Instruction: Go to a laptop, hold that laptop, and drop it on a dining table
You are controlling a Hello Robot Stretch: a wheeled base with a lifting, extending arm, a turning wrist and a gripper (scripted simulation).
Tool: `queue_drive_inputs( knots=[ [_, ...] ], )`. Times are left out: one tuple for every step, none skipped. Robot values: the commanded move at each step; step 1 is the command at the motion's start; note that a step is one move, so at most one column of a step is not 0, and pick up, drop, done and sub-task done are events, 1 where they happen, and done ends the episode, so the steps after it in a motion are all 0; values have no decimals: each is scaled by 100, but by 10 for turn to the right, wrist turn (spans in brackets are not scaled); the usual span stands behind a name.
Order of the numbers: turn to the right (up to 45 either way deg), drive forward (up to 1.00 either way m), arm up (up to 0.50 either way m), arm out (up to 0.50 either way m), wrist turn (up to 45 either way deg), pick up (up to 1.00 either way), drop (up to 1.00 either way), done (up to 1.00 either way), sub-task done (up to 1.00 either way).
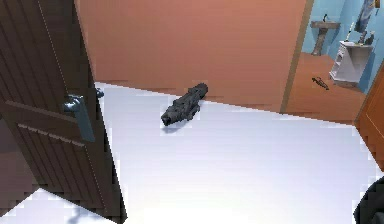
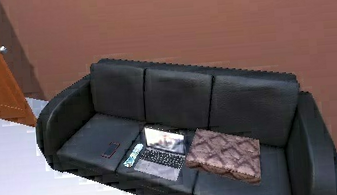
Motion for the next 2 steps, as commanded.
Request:
queue_drive_inputs(
  knots=[
    [0,0,0,48,0,0,0,0,0],
    [0,0,0,0,450,0,0,0,0]
  ],
)
